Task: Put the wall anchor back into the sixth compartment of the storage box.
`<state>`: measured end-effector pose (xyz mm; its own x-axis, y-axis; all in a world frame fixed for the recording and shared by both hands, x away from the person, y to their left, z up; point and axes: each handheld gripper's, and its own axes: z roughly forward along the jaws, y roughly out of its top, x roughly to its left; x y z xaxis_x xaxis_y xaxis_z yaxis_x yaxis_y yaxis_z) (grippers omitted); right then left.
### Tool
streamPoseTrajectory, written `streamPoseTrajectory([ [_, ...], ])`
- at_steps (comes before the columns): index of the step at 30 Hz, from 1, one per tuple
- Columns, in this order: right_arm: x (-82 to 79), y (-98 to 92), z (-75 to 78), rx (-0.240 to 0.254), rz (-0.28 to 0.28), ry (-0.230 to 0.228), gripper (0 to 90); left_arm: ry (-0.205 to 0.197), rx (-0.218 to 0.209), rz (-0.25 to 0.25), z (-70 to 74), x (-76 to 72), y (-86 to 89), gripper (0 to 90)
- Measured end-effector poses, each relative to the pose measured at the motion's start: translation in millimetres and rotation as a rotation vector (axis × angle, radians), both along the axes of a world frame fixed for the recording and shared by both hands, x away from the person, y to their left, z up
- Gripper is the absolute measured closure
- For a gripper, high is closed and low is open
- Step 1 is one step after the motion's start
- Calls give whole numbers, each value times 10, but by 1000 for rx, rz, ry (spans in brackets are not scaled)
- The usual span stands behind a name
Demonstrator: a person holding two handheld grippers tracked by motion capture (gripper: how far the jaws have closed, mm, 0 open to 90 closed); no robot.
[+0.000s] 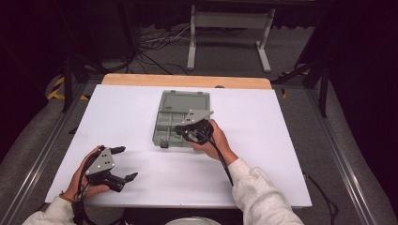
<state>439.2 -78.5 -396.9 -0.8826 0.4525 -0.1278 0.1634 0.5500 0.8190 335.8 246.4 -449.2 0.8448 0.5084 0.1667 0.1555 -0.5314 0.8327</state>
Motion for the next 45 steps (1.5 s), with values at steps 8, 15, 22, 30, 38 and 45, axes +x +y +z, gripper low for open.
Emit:
streamPoseTrajectory([
  [8,83,57,-43,-13,-14,21,853,0,-1,-1,1,-4,-6,33],
  [15,135,110,-73,-15,-24,36,852,-1,-3,-4,3,-5,0,34],
  [22,138,147,-112,-30,-31,48,852,4,-9,-1,2,-15,-2,34],
  [30,135,160,-169,-53,-34,60,851,4,-9,-2,3,-16,-1,35],
  [38,121,132,-205,-57,-32,69,851,1,-5,-7,6,-16,-2,35],
  [45,110,123,-239,-58,-24,66,837,4,-8,-9,9,-19,1,34],
])
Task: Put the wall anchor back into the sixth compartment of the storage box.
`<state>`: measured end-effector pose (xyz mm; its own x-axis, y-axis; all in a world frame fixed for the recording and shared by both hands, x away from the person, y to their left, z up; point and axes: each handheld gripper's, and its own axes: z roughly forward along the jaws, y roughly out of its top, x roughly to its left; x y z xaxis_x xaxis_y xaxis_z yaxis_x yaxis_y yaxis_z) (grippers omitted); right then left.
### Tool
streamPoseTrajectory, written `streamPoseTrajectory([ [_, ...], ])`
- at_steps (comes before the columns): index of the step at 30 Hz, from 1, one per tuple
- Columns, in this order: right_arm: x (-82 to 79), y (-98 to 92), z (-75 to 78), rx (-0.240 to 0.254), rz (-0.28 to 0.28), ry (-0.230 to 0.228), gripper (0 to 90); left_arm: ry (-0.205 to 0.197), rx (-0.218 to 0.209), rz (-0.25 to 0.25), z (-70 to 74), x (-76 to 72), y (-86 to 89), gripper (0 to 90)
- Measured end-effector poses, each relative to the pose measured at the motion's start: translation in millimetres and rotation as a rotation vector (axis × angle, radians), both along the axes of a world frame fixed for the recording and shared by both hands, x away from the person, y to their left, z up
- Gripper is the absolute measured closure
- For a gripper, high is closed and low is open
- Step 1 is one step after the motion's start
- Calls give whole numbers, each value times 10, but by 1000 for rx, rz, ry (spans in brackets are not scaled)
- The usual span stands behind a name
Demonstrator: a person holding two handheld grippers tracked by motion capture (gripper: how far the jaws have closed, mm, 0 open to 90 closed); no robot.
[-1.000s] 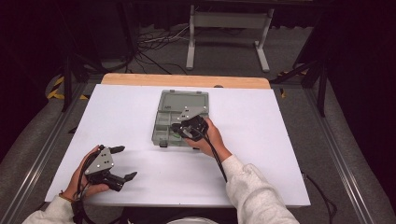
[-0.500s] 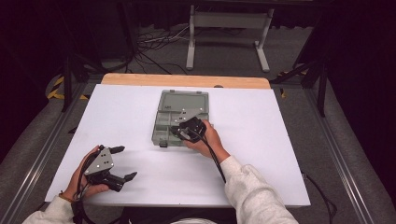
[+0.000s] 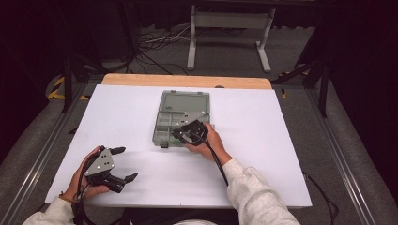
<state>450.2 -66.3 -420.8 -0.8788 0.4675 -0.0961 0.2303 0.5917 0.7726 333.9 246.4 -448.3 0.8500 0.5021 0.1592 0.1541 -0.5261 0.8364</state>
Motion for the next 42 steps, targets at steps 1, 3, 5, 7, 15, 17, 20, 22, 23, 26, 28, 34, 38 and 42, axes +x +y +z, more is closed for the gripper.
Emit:
streamPoseTrajectory([
  [1,-3,-4,1,2,0,2,837,-3,-1,0,-1,2,-1,34],
  [3,-7,-12,2,2,-2,-1,836,-1,-2,0,-3,0,-3,35],
  [5,-16,-21,3,-1,-2,-6,831,1,2,-2,1,-1,-3,35],
  [7,-29,-38,13,1,-2,-14,829,-3,-2,5,-1,1,-3,35],
  [15,-163,-175,97,17,-10,-84,813,-10,-14,31,38,4,-17,72],
  [17,-199,-207,106,16,-7,-100,806,-6,-11,42,34,18,-24,83],
  [20,-250,-260,130,17,0,-126,798,-6,-1,48,37,30,-29,89],
  [22,-291,-307,156,28,6,-139,790,-5,5,51,38,41,-39,92],
  [23,-309,-330,169,28,8,-146,782,-11,10,51,42,51,-38,92],
  [26,-349,-409,210,37,0,-161,770,-18,21,56,51,91,-49,92],
  [28,-371,-459,224,47,1,-166,763,-19,17,57,59,115,-62,92],
  [34,-436,-637,237,46,-20,-180,711,-24,18,67,73,168,-71,92],
  [38,-461,-771,234,75,-40,-155,650,-31,16,70,87,202,-83,90],
  [42,-482,-879,248,75,-64,-166,588,-37,14,73,103,273,-102,84],
])
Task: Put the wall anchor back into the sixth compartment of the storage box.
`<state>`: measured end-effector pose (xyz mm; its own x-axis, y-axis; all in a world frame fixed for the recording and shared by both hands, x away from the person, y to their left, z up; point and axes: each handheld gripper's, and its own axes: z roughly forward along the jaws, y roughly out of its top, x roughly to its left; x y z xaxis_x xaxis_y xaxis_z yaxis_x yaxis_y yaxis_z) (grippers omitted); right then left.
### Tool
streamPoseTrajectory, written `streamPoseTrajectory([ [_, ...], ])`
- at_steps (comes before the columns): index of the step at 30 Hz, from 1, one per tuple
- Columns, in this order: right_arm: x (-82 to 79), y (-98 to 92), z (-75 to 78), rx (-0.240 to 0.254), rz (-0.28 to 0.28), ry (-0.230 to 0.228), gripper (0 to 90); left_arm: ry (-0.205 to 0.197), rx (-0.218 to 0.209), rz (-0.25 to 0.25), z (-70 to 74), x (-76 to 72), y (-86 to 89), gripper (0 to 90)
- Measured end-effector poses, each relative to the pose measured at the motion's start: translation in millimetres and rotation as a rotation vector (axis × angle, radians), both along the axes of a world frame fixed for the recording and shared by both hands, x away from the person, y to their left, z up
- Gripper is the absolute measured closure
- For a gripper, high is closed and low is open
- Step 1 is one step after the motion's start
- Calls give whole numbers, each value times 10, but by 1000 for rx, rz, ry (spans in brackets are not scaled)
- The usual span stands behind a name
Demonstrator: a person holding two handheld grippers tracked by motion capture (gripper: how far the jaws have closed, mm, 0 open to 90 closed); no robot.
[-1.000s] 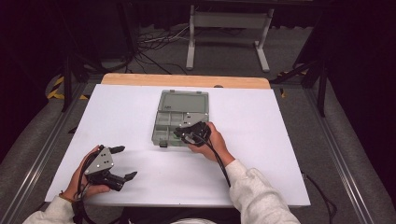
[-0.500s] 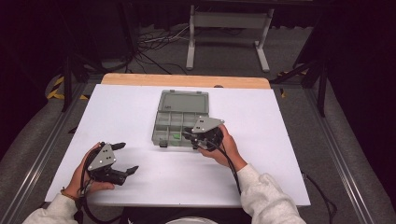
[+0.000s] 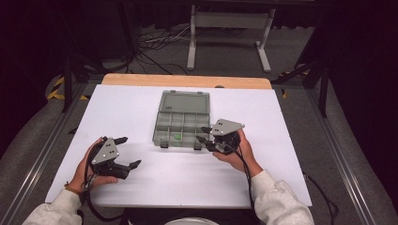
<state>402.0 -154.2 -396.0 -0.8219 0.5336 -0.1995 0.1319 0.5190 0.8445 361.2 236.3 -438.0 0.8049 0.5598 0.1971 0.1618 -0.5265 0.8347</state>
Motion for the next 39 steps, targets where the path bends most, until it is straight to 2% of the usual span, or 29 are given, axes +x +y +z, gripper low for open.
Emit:
streamPoseTrajectory([
  [5,-33,-125,-9,-16,-15,-7,460,-2,4,8,10,109,-16,83],
  [7,-46,-161,-14,-10,-29,-17,424,-4,5,11,11,132,-21,82],
  [12,-66,-243,-72,1,-78,-27,263,7,23,5,-5,179,-46,85],
  [15,-68,-266,-126,-29,-102,-29,182,11,21,4,-12,197,-55,85],
  [22,-61,-340,-192,-41,-136,-37,167,21,26,10,-37,259,-52,88],
  [27,9,-442,-259,-56,-180,-18,167,23,30,23,-57,342,-47,103],
  [29,35,-471,-272,-48,-195,-13,167,23,37,29,-66,380,-36,105],
  [30,93,-539,-302,-32,-223,9,167,20,38,33,-69,395,-33,105],
  [36,145,-621,-330,-40,-261,7,163,28,28,53,-79,479,-13,112],
  [39,161,-650,-336,-36,-277,3,162,21,40,77,-88,508,-6,136],
])
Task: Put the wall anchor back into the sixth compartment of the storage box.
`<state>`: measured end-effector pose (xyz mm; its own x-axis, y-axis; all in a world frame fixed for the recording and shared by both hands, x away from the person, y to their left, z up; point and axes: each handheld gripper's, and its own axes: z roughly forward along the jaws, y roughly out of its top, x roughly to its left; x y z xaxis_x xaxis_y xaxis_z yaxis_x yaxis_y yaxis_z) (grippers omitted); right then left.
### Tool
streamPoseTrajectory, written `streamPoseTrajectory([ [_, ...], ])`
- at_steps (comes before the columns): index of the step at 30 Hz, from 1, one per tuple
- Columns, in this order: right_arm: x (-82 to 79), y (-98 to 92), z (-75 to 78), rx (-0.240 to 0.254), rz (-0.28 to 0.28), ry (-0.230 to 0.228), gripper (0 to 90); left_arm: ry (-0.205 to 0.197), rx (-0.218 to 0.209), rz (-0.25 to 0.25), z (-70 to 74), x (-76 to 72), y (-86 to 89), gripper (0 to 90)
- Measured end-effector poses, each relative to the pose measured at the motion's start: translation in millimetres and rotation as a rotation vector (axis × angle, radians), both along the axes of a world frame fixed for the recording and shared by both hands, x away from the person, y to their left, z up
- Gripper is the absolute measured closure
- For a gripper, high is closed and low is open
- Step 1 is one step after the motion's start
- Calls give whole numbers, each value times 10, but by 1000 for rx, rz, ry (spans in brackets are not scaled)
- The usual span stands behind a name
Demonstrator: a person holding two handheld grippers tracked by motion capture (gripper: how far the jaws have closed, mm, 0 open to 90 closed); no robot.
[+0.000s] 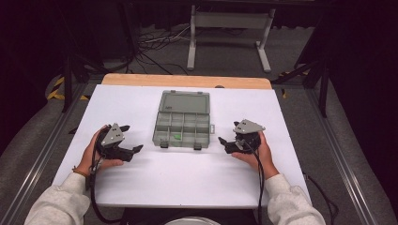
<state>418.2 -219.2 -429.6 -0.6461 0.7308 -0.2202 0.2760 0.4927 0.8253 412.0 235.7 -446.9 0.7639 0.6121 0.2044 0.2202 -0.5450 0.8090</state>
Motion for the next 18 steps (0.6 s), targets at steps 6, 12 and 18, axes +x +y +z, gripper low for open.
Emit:
streamPoseTrajectory([
  [6,38,-11,-38,17,-10,20,252,-4,14,20,3,40,30,283],
  [12,59,-16,-46,14,-20,16,295,21,16,56,-2,126,42,433],
  [18,109,-26,-76,31,-46,25,388,34,14,75,2,211,43,703],
])
